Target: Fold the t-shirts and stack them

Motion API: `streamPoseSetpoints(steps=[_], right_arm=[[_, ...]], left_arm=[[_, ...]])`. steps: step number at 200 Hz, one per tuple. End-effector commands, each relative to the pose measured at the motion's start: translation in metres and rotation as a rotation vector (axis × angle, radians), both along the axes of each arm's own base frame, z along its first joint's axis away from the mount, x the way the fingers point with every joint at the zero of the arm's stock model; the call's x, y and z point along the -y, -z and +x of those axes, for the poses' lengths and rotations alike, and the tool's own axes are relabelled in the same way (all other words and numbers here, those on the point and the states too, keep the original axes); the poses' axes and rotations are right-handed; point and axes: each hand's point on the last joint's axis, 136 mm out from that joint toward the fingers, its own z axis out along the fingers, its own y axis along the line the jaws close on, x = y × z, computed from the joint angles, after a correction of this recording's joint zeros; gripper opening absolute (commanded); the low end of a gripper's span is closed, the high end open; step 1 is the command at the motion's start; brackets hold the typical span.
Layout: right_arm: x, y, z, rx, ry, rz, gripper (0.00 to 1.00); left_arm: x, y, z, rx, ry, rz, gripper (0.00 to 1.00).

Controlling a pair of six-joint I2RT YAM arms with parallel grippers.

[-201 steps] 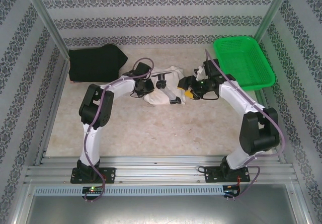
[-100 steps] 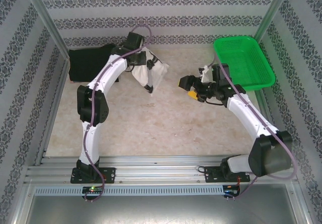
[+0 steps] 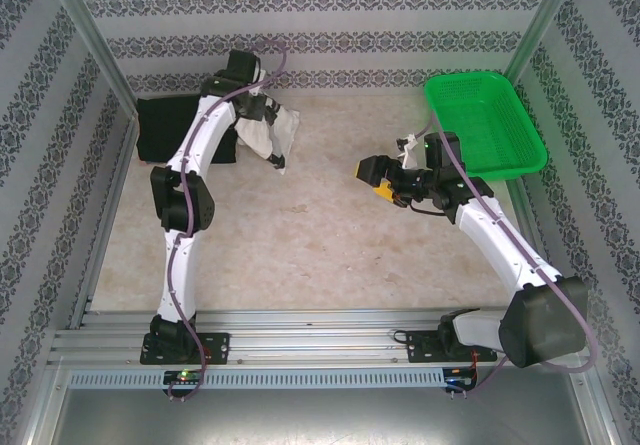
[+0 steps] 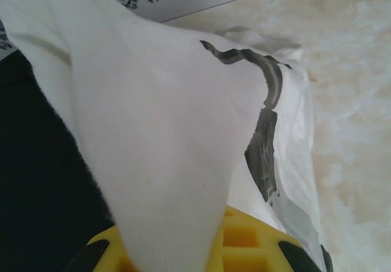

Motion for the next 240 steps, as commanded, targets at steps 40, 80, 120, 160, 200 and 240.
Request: streamPoseSetpoints(steps=[40,80,120,160,200,240], right_arm=[[-0.004,-0.001,0.001,0.001,-0.006,-0.002,0.98],[-0.005,-0.002,-0.002,-0.001,-0.012,-0.005,0.98],[-0.002,0.004,-0.003,-0.023,0.000,-0.028,0.98],[0.002,0.023,-0.007,-0.115,-0.012,-0.083,0.98],[-0.007,0.043,0.001,-0.211,-0.039,-0.100,0.98],[-0.028,0.056,0.010,-0.236,-0.086,-0.121,0.98]], left_arm=[[0.019,-0.012,-0.010,-0.005,0.087,-0.107,0.00],[0.055,-0.012,-0.018,-0.061,0.115,-0.355,0.00],[0.089,-0.021,-0.035,-0.110,0.069,-0.688,0.00],[0.094,0.002,-0.081,-0.182,-0.107,-0.918,0.00],[0.093,0.074,-0.162,-0.294,-0.261,-0.955,0.00],[0.080,0.118,-0.224,-0.351,-0.366,-0.901,0.00]])
